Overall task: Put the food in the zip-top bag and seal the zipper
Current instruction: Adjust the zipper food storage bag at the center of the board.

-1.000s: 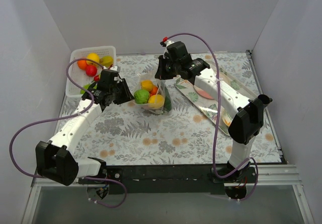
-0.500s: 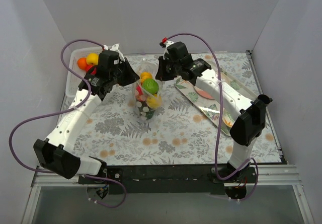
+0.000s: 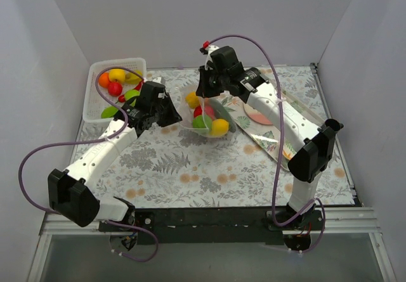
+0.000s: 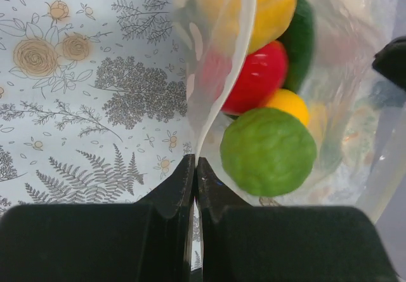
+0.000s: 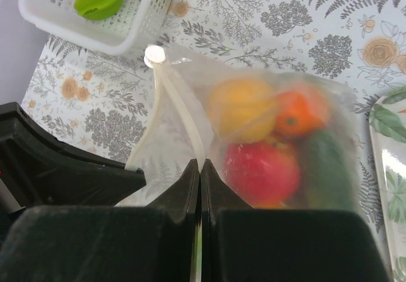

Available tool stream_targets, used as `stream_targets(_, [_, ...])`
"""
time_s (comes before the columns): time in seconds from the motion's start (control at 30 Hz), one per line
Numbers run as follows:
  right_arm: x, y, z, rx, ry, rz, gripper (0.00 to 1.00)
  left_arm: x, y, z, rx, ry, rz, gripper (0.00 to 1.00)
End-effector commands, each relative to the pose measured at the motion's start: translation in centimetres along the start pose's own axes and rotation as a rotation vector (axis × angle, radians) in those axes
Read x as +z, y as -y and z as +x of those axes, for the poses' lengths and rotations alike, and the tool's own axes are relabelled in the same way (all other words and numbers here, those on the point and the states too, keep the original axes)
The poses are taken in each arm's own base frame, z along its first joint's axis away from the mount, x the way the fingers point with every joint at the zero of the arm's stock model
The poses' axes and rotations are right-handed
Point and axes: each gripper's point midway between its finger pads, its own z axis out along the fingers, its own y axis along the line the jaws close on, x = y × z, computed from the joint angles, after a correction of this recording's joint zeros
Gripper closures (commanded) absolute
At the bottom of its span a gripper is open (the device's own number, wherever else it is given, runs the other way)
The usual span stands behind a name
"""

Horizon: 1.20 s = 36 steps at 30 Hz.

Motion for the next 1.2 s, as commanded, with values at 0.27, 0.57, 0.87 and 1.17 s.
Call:
stream_targets(0.27, [-0.2, -3.9, -0.4, -0.039, 0.009, -0.114, 0.99, -3.4, 3.6, -4.8, -0.082, 0.178, 0.108, 1.00])
stream_targets(0.57, [0.3, -6.4, 1.1, -0.077, -0.042, -0.237, 0.99, -3.1, 2.8, -3.9, -0.269, 0.255, 0.128, 1.00])
stream_targets(0.87, [0.7, -9.1, 3.3, -0.176, -0.125, -0.339, 0.99, -4.7, 1.6, -5.6, -0.475, 0.416, 0.128, 1.00])
stream_targets(1.17, [0.7, -7.2, 5.3, -0.192, -0.156, -0.277, 0.94, -2.6, 1.1, -3.2, -0.494, 0.371, 0.126, 1.00])
